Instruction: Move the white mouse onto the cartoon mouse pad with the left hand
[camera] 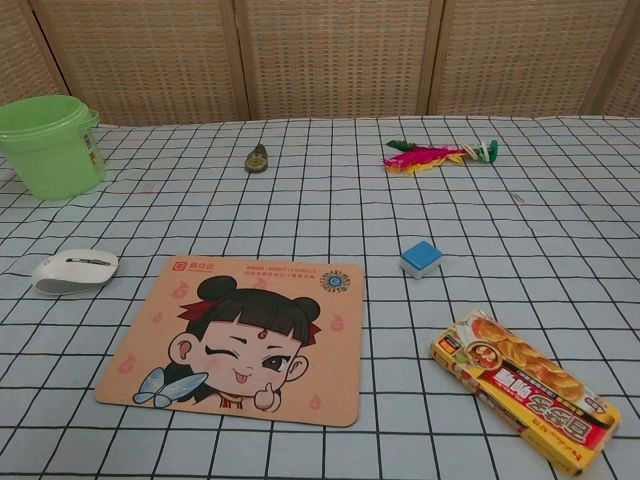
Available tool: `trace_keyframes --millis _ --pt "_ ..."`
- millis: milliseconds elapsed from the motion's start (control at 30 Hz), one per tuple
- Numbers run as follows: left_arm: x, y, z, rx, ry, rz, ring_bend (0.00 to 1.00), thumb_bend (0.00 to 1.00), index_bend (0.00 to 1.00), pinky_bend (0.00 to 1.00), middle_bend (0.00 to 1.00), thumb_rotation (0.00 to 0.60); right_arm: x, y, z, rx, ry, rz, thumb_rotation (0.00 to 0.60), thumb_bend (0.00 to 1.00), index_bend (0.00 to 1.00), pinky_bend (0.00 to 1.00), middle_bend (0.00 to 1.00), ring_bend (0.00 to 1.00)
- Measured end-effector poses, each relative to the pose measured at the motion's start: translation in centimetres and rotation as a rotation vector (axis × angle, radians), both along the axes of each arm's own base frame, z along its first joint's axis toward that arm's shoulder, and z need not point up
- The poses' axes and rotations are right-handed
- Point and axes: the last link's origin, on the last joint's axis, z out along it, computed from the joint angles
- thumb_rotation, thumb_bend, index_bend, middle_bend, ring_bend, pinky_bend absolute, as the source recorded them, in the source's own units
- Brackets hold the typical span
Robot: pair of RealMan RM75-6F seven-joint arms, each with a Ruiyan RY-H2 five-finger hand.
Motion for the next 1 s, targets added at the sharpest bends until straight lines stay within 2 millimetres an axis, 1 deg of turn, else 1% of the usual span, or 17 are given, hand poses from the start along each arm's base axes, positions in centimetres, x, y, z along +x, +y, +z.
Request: trace_keyframes --millis 200,400,600,700,800,900,1000 --pt "0.1 -0.3 0.0 0.015 0.045 -0.015 0.0 0.25 0.0 0.0 0.0 0.6 0.0 0.1 -0.1 0.003 0.002 0.0 0.6 0.08 0.14 0.0 0.0 0.0" --pt "0.1 -0.2 -0.1 0.006 0.024 -0.013 0.0 0.25 0.0 0.0 0.0 0.6 0.1 0.2 0.1 -0.003 -0.002 0.004 0.6 0.07 0.14 0.0 0.0 0.0" --pt "-0.1 0.3 -0.5 -0.035 -0.003 0.008 0.0 0.25 0.0 0.0 0.0 0.6 0.1 0.2 0.2 -0.005 -0.005 0.002 0.6 0.08 0.14 0.0 0.0 0.0" --pt "-0.2 1.1 -0.8 -0.069 -0.014 0.018 0.0 0.27 0.0 0.0 0.0 0.6 0.1 0.2 0.1 0.001 -0.005 0.002 0.6 0.08 0.14 0.0 0.0 0.0" --pt "-0.2 2.3 -1.1 -0.123 -0.024 0.028 0.0 0.34 0.0 0.0 0.0 0.6 0.1 0.3 0.1 -0.001 -0.005 0.007 0.6 0.07 0.14 0.0 0.0 0.0" --pt "0.0 3.8 -1.2 -0.183 -0.027 0.03 0.0 0.41 0.01 0.0 0.0 0.6 0.2 0.3 0.3 -0.008 -0.011 0.009 0.6 0.08 0.14 0.0 0.0 0.0" --pt "0.5 5.8 -1.2 -0.242 -0.004 0.03 0.0 0.47 0.01 0.0 0.0 0.6 0.1 0.4 0.5 -0.012 -0.018 0.007 0.6 0.08 0.14 0.0 0.0 0.0"
